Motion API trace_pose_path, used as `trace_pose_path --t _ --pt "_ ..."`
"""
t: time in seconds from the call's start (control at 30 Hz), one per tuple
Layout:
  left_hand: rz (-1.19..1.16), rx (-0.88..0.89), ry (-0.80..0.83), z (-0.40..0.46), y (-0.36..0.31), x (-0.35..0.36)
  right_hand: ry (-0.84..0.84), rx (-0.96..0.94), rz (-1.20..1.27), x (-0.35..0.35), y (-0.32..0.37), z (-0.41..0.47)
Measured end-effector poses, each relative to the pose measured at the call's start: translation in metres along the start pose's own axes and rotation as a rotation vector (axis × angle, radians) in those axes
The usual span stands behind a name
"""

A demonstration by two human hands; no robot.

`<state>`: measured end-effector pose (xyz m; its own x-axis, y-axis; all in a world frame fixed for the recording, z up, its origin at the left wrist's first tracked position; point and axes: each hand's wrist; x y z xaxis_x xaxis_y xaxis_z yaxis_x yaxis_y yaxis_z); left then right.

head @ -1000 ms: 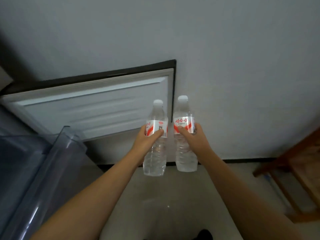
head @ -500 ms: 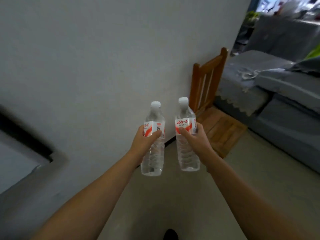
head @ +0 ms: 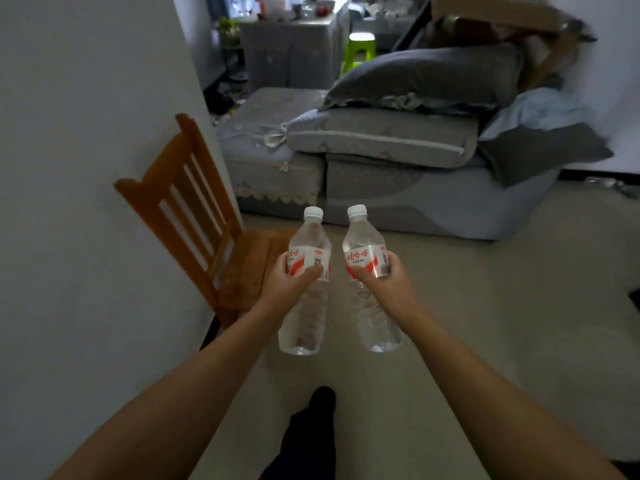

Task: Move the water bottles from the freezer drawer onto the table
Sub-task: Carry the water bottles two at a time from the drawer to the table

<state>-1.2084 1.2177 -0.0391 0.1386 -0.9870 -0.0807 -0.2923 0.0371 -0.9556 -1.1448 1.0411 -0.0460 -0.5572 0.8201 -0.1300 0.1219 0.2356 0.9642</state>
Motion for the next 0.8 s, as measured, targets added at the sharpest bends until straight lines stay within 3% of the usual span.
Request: trace_pose_path --t 0.37,0.57,0.8 --pt "0.124 0.024 0.433 0.215 -0.086 0.109 -0.503 0.080 0.103 -0.156 -0.001 0.081" --pt "0.241 0.033 0.660 0.281 -0.104 0.206 -0.754 0.135 0.179 -0.239 -0.021 0.079" --pt "0.345 0.058 0.816 0.359 -0.123 0.343 -0.915 0.153 0.250 -0.364 -0.047 0.082"
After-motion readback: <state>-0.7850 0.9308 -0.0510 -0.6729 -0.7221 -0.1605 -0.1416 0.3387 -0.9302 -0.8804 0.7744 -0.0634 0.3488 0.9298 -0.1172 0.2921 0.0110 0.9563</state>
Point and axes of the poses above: each hand's wrist, its own z-axis towards the middle knuckle, its own x-axis out of the palm, y = z × x, and after that the axes turned 14 degrees about y, right-handed
